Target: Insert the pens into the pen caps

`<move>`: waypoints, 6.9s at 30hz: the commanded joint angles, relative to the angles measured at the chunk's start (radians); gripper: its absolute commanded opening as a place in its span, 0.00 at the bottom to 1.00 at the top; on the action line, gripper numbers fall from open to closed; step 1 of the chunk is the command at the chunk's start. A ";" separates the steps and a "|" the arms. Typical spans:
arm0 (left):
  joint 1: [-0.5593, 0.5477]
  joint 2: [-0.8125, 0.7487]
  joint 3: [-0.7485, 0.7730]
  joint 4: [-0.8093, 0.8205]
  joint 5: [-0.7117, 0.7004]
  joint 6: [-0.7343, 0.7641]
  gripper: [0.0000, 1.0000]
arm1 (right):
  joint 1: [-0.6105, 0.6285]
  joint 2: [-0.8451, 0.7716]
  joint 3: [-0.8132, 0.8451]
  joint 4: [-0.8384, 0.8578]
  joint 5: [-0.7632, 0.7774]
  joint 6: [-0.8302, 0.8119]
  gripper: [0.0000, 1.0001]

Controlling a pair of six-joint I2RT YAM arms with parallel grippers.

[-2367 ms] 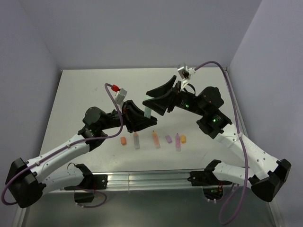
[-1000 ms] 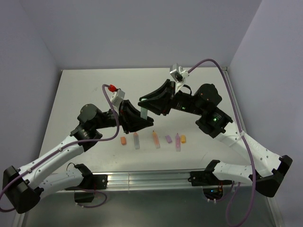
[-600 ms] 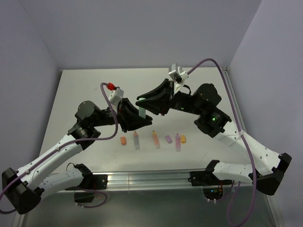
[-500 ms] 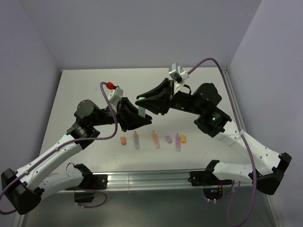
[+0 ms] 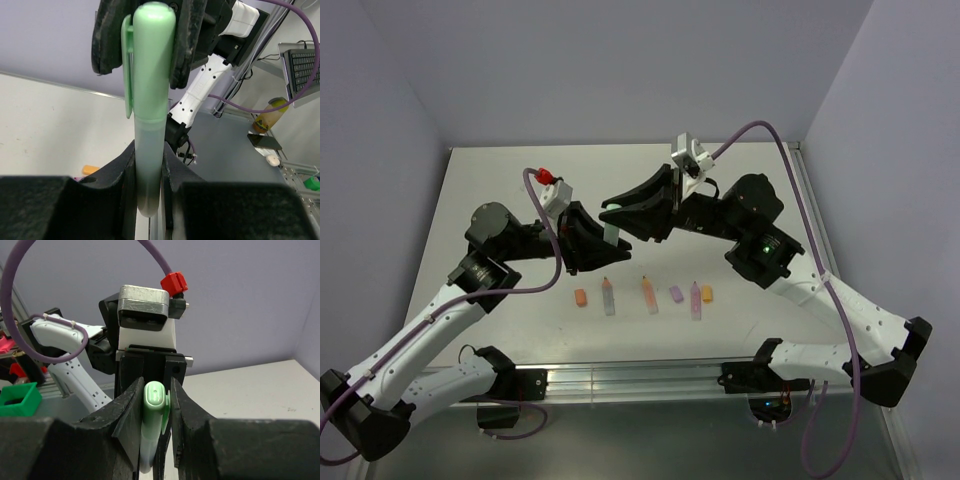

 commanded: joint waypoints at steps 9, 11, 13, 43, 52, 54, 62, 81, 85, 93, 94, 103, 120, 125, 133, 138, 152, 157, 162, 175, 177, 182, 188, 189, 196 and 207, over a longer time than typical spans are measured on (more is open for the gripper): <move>0.060 -0.001 0.159 0.237 -0.175 -0.036 0.00 | 0.066 0.015 -0.149 -0.288 -0.307 0.027 0.00; 0.059 0.007 0.159 0.237 -0.165 -0.043 0.00 | 0.066 0.012 -0.143 -0.300 -0.248 0.030 0.00; 0.059 0.016 0.152 0.231 -0.141 -0.056 0.00 | 0.068 0.007 -0.123 -0.321 -0.187 0.029 0.00; -0.027 -0.149 0.016 -0.337 -0.852 -0.050 0.77 | -0.325 0.500 0.348 -0.468 0.427 0.133 0.00; 0.036 -0.102 0.118 -0.444 -0.916 -0.045 0.91 | -0.383 0.959 0.667 -0.671 0.544 0.110 0.00; 0.056 -0.096 0.118 -0.446 -0.891 -0.039 0.89 | -0.383 1.033 0.783 -0.720 0.562 0.101 0.00; 0.086 -0.076 0.118 -0.463 -0.882 -0.045 0.86 | -0.405 1.231 0.942 -0.806 0.556 0.115 0.10; 0.157 -0.047 0.054 -0.474 -0.840 -0.111 0.81 | -0.417 1.169 0.879 -0.760 0.565 0.111 0.45; 0.157 -0.044 0.035 -0.472 -0.850 -0.128 0.80 | -0.417 1.095 0.853 -0.774 0.576 0.102 0.45; 0.157 -0.043 -0.046 -0.513 -1.001 -0.224 0.76 | -0.380 0.752 0.468 -0.700 0.640 0.131 0.44; 0.157 -0.044 -0.060 -0.512 -1.024 -0.250 0.76 | -0.370 0.716 0.364 -0.687 0.644 0.137 0.44; 0.159 -0.057 -0.172 -0.503 -1.049 -0.319 0.74 | -0.164 0.507 -0.030 -0.607 0.745 0.248 0.44; 0.162 -0.056 -0.321 -0.560 -1.207 -0.520 0.68 | -0.038 0.466 -0.176 -0.605 0.818 0.346 0.43; 0.162 -0.027 -0.319 -0.537 -1.195 -0.516 0.68 | -0.034 0.466 -0.200 -0.608 0.806 0.340 0.43; 0.162 -0.021 -0.316 -0.514 -1.173 -0.504 0.67 | 0.002 0.504 -0.213 -0.596 0.795 0.358 0.43; 0.162 -0.020 -0.309 -0.517 -1.166 -0.493 0.67 | 0.025 0.527 -0.216 -0.593 0.794 0.368 0.43; 0.162 -0.027 -0.315 -0.501 -1.132 -0.482 0.67 | 0.032 0.579 -0.241 -0.587 0.788 0.378 0.43; 0.162 -0.033 -0.327 -0.490 -1.117 -0.484 0.68 | 0.037 0.588 -0.253 -0.574 0.780 0.383 0.43; 0.162 -0.034 -0.341 -0.469 -1.081 -0.479 0.68 | 0.035 0.607 -0.256 -0.562 0.766 0.391 0.38; 0.162 -0.099 -0.502 -0.182 -0.856 -0.474 0.68 | 0.034 0.576 -0.172 -0.637 0.782 0.403 0.06; 0.160 -0.114 -0.548 -0.097 -0.833 -0.484 0.69 | 0.031 0.562 -0.128 -0.666 0.789 0.408 0.05; 0.159 -0.122 -0.615 0.083 -0.733 -0.479 0.68 | 0.022 0.535 0.018 -0.732 0.812 0.430 0.00; 0.134 -0.143 -0.677 0.244 -0.690 -0.464 0.68 | 0.009 0.547 0.158 -0.775 0.815 0.434 0.00; 0.125 -0.143 -0.684 0.255 -0.692 -0.459 0.69 | 0.009 0.548 0.172 -0.778 0.817 0.437 0.00; 0.082 -0.103 -0.684 0.310 -0.704 -0.432 0.69 | 0.009 0.552 0.256 -0.812 0.789 0.444 0.00; 0.025 0.021 -0.651 0.375 -0.684 -0.416 0.68 | 0.014 0.515 0.251 -0.788 0.725 0.457 0.00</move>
